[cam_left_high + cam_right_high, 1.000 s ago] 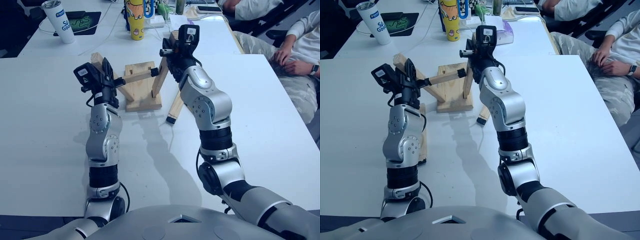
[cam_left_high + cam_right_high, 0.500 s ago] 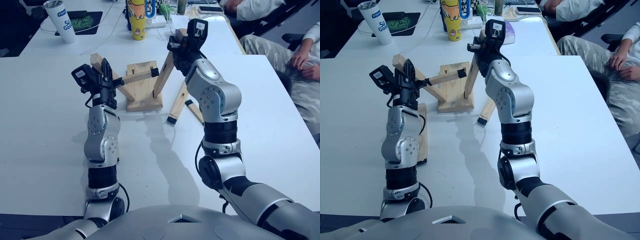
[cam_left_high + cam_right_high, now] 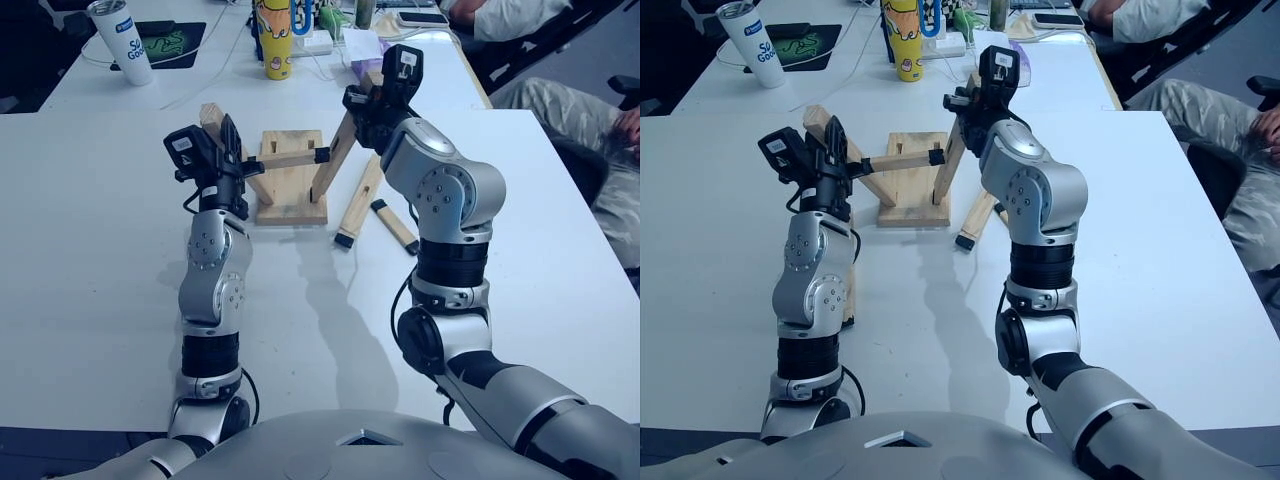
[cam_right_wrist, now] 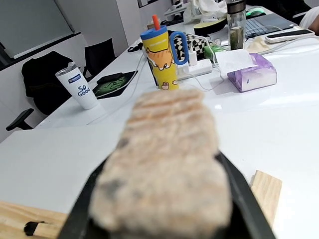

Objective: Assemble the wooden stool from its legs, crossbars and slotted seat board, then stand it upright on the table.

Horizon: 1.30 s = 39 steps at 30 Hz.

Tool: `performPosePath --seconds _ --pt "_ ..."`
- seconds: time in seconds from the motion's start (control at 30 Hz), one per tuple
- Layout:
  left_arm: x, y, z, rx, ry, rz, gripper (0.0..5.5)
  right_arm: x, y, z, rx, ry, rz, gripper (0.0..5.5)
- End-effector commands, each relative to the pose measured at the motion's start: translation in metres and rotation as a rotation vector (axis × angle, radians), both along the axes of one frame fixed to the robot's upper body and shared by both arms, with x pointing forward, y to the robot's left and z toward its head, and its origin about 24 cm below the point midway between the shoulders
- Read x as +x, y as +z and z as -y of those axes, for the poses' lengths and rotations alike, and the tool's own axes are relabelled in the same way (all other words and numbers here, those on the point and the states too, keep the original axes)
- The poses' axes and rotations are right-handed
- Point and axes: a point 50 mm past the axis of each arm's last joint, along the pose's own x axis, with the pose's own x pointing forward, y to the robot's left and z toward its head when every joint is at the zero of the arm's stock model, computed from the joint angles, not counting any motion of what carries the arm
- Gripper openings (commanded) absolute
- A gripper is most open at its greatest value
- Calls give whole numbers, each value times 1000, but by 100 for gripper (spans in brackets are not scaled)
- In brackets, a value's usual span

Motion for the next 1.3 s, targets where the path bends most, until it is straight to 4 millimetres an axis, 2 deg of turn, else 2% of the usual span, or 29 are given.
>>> performPosePath --seconds 0.03,0.33,0.53,0.7,0.77,0.97,1.17,1.3 --pt "-13 29 60 -214 -336 119 109 -49 -98 -55 -73 310 -532 102" --pt "-14 31 63 -364 -361 97 109 -58 -107 -62 -117 356 -553 102" --pt "-11 4 57 -570 -340 -24 109 -67 -110 -76 -193 473 -533 103" --pt "-10 1 61 -591 -357 -47 109 -71 -116 -79 -221 521 -546 104" --pt "-11 2 63 -567 -369 -39 109 -72 -118 -80 -230 530 -554 104" --pt "-19 27 80 -397 -501 69 112 -70 -119 -88 -209 535 -564 105" --pt "-15 19 82 -198 -445 -4 114 -68 -116 -88 -268 548 -488 105" --pt "-19 39 89 -187 -512 74 114 -67 -116 -88 -294 555 -468 105"
